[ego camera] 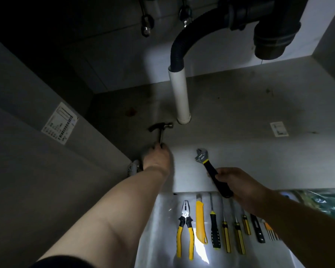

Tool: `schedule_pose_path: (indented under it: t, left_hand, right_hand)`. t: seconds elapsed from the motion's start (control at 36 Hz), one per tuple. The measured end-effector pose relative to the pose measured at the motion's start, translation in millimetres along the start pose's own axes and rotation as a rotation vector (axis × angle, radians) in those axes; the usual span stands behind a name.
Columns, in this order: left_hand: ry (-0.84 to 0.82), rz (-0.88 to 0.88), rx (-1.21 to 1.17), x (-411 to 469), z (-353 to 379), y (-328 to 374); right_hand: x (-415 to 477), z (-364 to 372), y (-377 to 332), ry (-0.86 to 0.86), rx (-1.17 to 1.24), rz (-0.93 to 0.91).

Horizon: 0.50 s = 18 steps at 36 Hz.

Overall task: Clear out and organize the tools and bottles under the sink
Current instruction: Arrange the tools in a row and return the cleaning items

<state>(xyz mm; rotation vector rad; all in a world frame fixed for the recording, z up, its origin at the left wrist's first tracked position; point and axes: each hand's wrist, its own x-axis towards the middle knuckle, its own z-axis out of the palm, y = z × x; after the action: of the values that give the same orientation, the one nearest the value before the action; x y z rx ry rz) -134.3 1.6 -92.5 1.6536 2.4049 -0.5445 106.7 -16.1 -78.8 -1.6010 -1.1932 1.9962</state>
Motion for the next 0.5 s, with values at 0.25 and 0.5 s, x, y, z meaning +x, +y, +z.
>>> schedule_pose_path:
  t: [0.25, 0.5]
  left_hand:
    - [-0.036, -0.039, 0.042, 0, -6, -5]
    - [-0.090, -0.122, -0.032, -2, -8, -9]
  right_hand:
    - [0, 6, 11, -0.020, -0.020, 0.010]
    - [-7, 7, 12, -0.042, -0.055, -0.008]
